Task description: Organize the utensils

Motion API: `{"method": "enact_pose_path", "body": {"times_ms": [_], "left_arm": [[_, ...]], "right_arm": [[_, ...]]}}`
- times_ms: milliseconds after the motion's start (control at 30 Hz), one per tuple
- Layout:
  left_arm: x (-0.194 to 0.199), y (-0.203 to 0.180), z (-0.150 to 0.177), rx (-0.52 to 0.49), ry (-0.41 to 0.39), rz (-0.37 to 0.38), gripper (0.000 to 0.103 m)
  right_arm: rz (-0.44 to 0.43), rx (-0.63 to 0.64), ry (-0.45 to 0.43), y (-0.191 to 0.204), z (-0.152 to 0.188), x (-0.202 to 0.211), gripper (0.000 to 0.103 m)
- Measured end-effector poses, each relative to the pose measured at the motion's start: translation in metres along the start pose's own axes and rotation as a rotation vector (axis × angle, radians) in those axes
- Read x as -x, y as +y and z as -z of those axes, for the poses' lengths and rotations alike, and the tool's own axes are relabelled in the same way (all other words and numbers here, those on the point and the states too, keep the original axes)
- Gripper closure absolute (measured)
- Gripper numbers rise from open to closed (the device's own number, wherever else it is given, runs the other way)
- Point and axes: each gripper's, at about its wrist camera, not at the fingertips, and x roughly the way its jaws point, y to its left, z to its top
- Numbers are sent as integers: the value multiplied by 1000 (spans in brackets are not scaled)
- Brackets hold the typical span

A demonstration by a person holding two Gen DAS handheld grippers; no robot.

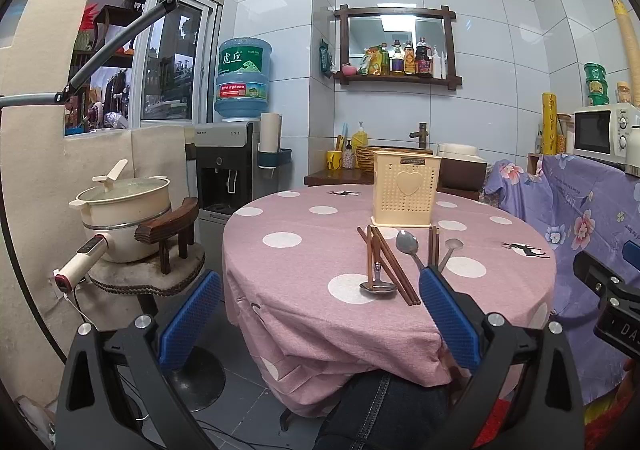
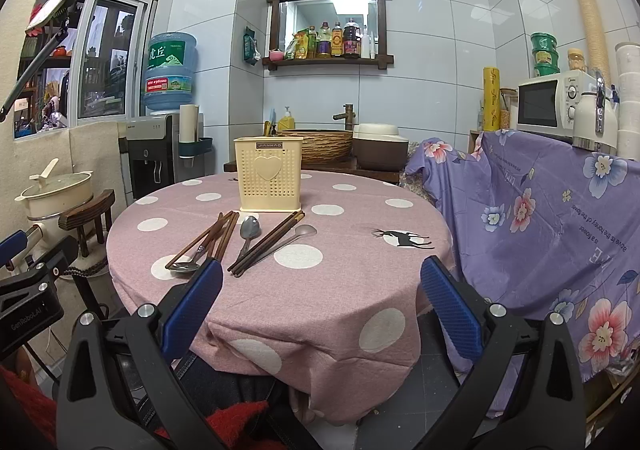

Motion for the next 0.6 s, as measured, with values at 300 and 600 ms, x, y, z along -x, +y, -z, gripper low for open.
{"method": "enact_pose_path", "body": {"times_ms": [300,600], "left_arm": [[1,-1,-1,-2,-1,-1,5],[1,-1,-1,-3,0,1,5]], "right_arm": [[0,0,0,0,0,1,5],[0,0,0,0,0,0,5]]}}
